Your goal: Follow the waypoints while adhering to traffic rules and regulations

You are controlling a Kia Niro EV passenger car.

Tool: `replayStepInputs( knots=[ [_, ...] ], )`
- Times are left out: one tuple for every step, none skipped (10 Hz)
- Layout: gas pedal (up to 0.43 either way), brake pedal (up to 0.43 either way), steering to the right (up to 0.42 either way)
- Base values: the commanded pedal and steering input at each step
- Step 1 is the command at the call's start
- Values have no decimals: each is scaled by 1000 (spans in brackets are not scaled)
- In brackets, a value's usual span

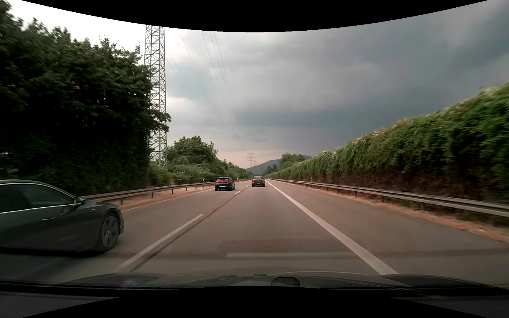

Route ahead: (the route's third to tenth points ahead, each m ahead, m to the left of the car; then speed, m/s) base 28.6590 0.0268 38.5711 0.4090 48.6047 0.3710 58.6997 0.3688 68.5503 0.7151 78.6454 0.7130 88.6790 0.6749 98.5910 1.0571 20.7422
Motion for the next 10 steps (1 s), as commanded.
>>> replayStepInputs(
  knots=[
    [98, 0, -2],
    [98, 0, -2],
    [98, 0, -2],
    [98, 0, -2],
    [98, 0, -2],
    [98, 0, -2],
    [98, 0, -2],
    [98, 0, -2],
    [98, 0, -2],
    [98, 0, -2]
  ],
)
